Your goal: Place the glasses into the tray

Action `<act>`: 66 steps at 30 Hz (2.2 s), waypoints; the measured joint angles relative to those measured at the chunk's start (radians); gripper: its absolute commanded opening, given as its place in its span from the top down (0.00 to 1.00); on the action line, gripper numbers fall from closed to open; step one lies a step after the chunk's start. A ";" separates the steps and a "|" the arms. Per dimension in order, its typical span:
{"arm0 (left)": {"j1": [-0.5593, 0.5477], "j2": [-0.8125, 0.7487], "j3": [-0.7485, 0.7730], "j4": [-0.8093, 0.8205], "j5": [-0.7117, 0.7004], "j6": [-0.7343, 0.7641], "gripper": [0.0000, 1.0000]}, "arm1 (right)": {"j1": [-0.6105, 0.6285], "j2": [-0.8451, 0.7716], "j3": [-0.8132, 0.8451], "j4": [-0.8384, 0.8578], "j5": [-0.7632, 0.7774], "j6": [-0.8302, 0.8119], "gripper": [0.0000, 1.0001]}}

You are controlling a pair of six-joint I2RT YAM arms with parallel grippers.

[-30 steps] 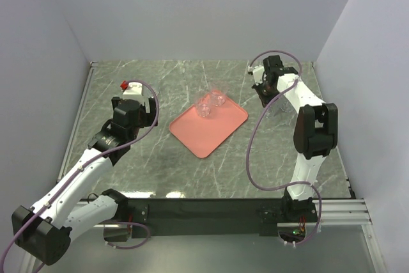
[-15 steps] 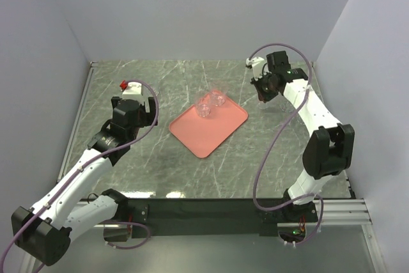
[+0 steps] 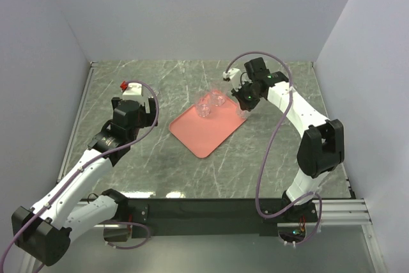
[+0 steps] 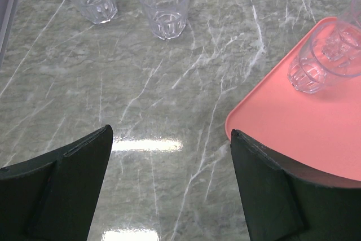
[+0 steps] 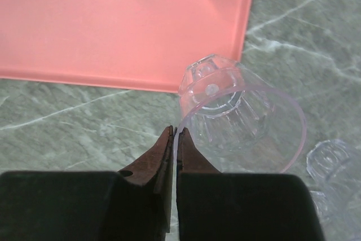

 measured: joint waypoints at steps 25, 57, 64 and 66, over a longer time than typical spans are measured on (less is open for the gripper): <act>0.000 0.000 -0.003 0.000 0.000 0.000 0.09 | 0.102 0.273 0.232 -0.047 0.058 -0.021 0.98; 0.032 -0.005 -0.020 0.034 0.065 -0.001 0.04 | 0.078 -0.111 -0.073 0.052 0.048 -0.020 0.44; 0.074 0.006 -0.026 0.059 0.149 -0.012 0.04 | -0.031 -0.316 -0.283 0.107 -0.031 0.002 0.39; 0.108 0.029 -0.025 0.071 0.196 -0.031 0.05 | -0.069 -0.373 -0.326 0.126 -0.063 0.010 0.39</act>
